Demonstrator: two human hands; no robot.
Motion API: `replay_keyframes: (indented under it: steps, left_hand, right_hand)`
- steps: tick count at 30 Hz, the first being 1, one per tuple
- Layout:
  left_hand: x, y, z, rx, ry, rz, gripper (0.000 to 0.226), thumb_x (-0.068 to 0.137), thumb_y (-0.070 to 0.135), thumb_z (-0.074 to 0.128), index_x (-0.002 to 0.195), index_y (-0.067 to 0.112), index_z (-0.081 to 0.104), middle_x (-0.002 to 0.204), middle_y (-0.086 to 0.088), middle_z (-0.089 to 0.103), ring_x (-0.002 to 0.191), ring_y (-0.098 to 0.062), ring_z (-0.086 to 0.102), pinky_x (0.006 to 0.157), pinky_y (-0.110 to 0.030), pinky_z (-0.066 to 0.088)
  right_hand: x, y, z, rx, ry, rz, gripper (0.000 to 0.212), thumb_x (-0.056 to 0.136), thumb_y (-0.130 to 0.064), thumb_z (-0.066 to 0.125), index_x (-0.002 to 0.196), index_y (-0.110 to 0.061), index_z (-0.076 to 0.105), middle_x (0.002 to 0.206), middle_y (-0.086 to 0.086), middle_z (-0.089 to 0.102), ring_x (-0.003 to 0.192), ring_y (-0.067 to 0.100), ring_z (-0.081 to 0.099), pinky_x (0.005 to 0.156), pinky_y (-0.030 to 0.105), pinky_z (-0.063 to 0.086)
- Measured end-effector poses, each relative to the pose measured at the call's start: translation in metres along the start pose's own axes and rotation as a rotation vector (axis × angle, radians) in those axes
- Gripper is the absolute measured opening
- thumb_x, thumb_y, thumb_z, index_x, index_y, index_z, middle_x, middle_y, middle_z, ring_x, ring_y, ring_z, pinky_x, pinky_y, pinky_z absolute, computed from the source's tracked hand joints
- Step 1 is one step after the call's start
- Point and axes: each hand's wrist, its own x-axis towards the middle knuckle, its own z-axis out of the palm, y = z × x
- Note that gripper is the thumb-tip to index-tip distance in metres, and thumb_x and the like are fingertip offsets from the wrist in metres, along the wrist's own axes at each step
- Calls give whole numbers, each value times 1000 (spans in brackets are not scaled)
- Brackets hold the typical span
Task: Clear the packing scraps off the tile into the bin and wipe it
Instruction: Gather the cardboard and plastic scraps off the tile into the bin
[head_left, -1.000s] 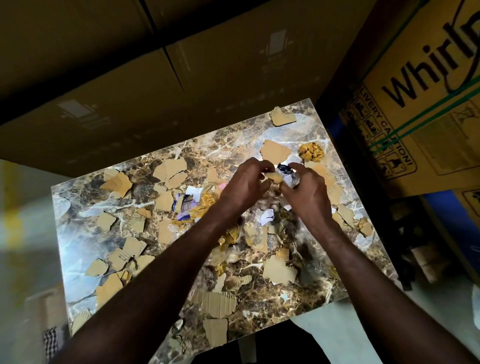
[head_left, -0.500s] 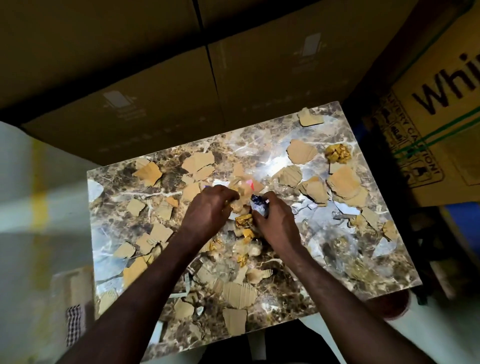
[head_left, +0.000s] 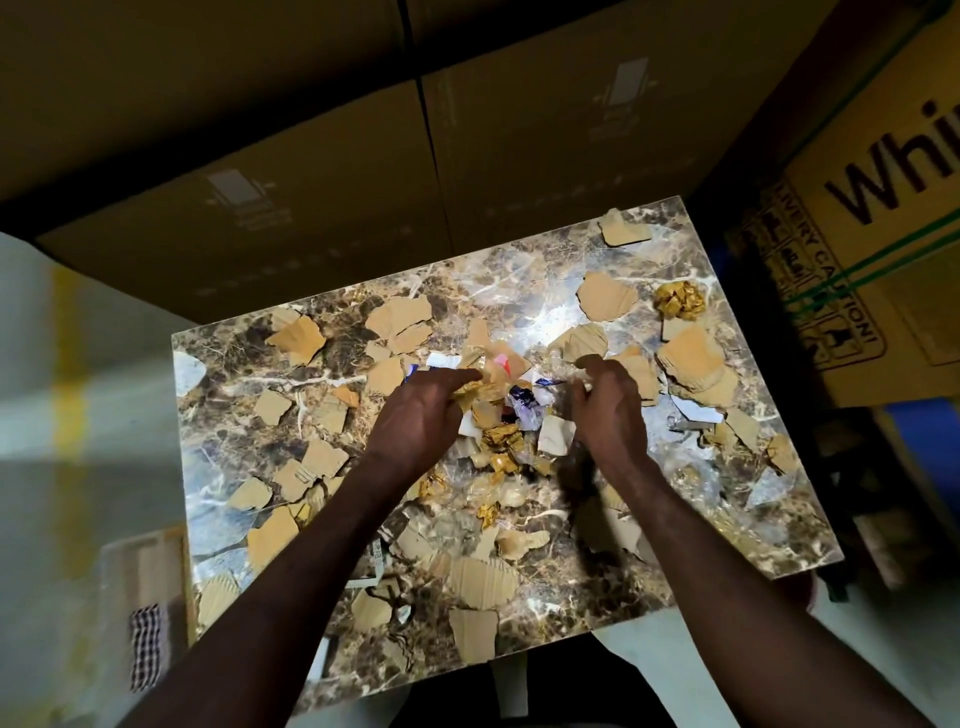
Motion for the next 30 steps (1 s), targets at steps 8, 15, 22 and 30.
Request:
replay_keyframes:
  steps: [8, 15, 22, 30]
  left_hand:
    - [5, 1, -3, -73, 18, -116, 41, 102, 21, 59, 139, 39, 64, 142, 0, 69, 104, -16, 74, 89, -41, 62]
    - [-6, -10, 2, -157, 8, -192, 38, 103, 23, 55, 137, 33, 68, 141, 4, 70, 111, -17, 74, 94, -43, 62]
    - [-16, -21, -1, -141, 51, -196, 34, 104, 19, 60, 134, 33, 70, 138, 5, 72, 112, -15, 74, 88, -32, 60]
    - [-23, -27, -8, -212, 126, -168, 33, 105, 19, 60, 135, 28, 71, 136, 1, 73, 118, -20, 70, 95, -36, 58]
  right_hand:
    - [14, 19, 18, -123, -123, -55, 21, 90, -2, 74, 109, -9, 68, 109, 14, 64, 91, 36, 68, 76, 30, 50]
    - [15, 24, 18, -180, -119, -67, 8, 94, -4, 70, 101, -9, 69, 96, 11, 64, 81, 33, 67, 66, 32, 50]
    - [18, 15, -5, -201, -41, -55, 11, 96, -2, 65, 93, -9, 73, 87, 11, 72, 72, 28, 69, 60, 27, 46]
    - [-2, -42, -51, 16, 68, -138, 11, 94, -6, 68, 90, -14, 73, 80, 0, 68, 68, 17, 63, 60, 20, 42]
